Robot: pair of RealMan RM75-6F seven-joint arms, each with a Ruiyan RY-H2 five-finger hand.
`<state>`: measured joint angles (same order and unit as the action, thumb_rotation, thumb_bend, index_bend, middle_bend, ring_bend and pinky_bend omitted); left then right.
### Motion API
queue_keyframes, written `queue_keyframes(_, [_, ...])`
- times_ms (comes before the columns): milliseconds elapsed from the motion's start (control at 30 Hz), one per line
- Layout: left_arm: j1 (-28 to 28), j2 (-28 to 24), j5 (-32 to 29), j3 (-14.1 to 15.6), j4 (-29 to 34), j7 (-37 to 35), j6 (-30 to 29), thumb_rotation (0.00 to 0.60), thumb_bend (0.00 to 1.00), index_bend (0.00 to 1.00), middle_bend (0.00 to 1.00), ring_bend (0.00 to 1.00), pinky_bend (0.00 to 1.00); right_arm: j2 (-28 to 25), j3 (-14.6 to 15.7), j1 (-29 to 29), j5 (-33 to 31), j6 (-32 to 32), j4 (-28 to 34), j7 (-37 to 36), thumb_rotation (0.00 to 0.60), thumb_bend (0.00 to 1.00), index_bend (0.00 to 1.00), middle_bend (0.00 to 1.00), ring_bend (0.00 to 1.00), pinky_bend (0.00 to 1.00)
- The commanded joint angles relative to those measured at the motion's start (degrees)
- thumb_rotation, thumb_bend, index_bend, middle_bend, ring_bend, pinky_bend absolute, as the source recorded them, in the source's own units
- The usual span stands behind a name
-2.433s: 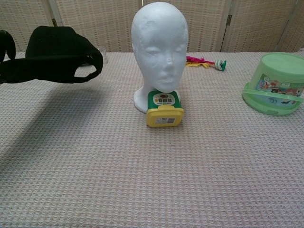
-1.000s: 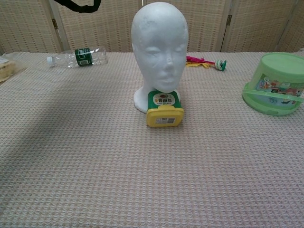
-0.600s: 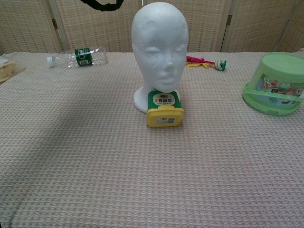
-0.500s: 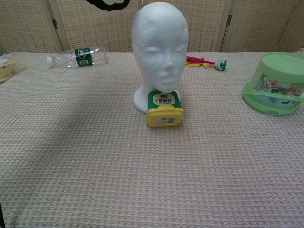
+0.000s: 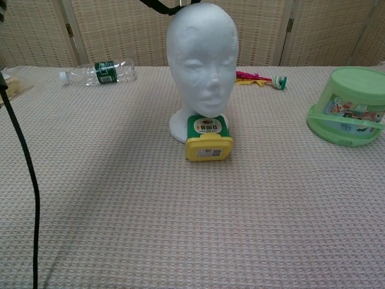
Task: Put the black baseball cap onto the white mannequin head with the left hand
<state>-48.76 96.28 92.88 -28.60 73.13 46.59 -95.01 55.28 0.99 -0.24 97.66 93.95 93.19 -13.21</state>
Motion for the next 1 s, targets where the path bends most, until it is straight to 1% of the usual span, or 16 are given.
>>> queue_keyframes(33, [-2.0,1.4,-1.1,-0.9,-1.8,-0.9,1.1,0.6,0.37,0.64,0.72,0.57,0.61,-0.2,-0.1,0.0,-0.2,0.0,-0.2,-0.4,0.6,0.26,0.0,0.0,0.0,0.0])
queue_keyframes(167, [-3.4,3.0,-1.4,-0.1,-3.3,-0.6,1.6,0.6,0.37,0.64,0.72,0.57,0.61,-0.4,-0.3,0.1,-0.8,-0.2,-0.3,-1.2,0.6,0.26,0.0,0.0,0.0,0.0])
queue_keyframes(367, [-4.5,4.6,-2.2,0.7,-3.5,1.3,2.0,0.6,0.37,0.64,0.72,0.57,0.61,-0.9,0.0,0.2,-0.1,0.0,-0.6,-2.6,0.6,0.26,0.0,0.0,0.0,0.0])
queue_keyframes(467, [-4.6,5.5,-1.9,1.7,-3.2,2.6,1.7,0.6,0.37,0.64,0.72,0.57,0.61,-1.1,0.1,0.0,0.2,0.6,-1.0,-3.4,0.6,0.26,0.0,0.0,0.0,0.0])
queue_keyframes(567, [-4.6,6.4,-1.4,2.7,-2.5,4.0,1.1,0.6,0.37,0.64,0.72,0.57,0.62,-1.3,0.2,-0.1,0.5,0.9,-1.3,-4.1,0.6,0.26,0.0,0.0,0.0,0.0])
queue_keyframes(867, [-3.0,8.5,0.2,6.0,2.2,9.8,-0.9,0.6,0.37,0.65,0.73,0.57,0.62,-1.5,0.9,-1.2,2.5,3.7,-2.0,-5.3,0.6,0.26,0.0,0.0,0.0,0.0])
queue_keyframes(1000, [-2.1,10.8,0.9,7.9,2.8,11.5,-1.5,0.6,0.37,0.65,0.74,0.58,0.63,-1.6,1.1,-1.7,3.3,5.0,-2.3,-6.0,0.6,0.26,0.0,0.0,0.0,0.0])
